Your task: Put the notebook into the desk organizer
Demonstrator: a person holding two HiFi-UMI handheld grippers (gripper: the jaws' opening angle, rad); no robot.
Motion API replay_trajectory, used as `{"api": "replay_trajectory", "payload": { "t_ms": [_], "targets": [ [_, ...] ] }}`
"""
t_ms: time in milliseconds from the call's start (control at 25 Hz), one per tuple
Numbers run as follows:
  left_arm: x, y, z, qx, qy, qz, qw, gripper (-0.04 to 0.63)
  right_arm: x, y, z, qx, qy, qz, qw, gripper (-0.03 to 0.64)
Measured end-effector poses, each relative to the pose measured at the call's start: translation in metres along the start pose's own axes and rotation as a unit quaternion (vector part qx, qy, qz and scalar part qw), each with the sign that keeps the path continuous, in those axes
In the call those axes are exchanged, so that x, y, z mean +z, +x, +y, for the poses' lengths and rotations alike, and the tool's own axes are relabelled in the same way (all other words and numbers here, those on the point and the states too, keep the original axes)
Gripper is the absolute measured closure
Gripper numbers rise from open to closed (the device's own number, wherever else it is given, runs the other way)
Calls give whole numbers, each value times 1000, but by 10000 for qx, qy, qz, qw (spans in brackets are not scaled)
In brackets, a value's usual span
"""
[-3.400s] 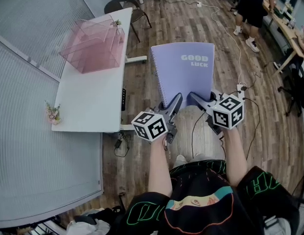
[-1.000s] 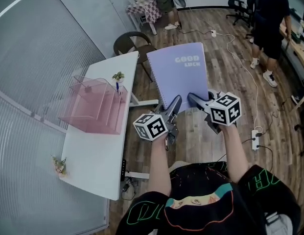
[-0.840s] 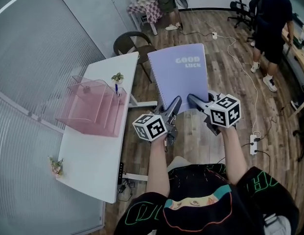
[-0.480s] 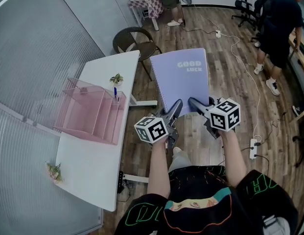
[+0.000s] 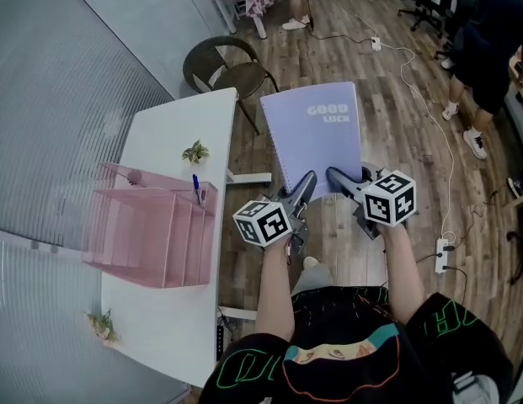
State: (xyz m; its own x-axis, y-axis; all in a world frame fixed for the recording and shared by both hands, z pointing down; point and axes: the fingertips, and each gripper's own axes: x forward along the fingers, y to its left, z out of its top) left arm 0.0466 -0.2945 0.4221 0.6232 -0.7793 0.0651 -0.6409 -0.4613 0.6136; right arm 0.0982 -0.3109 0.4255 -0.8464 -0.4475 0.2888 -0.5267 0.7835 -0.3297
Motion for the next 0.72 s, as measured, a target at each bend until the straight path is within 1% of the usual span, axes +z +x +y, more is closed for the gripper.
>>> {"api": "replay_trajectory", "payload": {
  "t_ms": [240, 400, 520, 720],
  "targets": [
    [20, 28, 49, -94, -255, 39, 9996, 561, 12, 46, -33, -185, 74, 237, 9995, 551],
    [27, 34, 79, -128, -448, -11, 9989, 560, 13, 74, -44, -263, -7, 366, 9990, 551],
    [21, 39, 91, -133, -609, 12, 9981, 560, 6, 82, -52, -286, 18, 518, 9982, 551],
    [18, 45, 104, 10, -756, 57, 9971, 558, 1, 92, -62, -222, 150, 675, 9974, 551]
  ]
}}
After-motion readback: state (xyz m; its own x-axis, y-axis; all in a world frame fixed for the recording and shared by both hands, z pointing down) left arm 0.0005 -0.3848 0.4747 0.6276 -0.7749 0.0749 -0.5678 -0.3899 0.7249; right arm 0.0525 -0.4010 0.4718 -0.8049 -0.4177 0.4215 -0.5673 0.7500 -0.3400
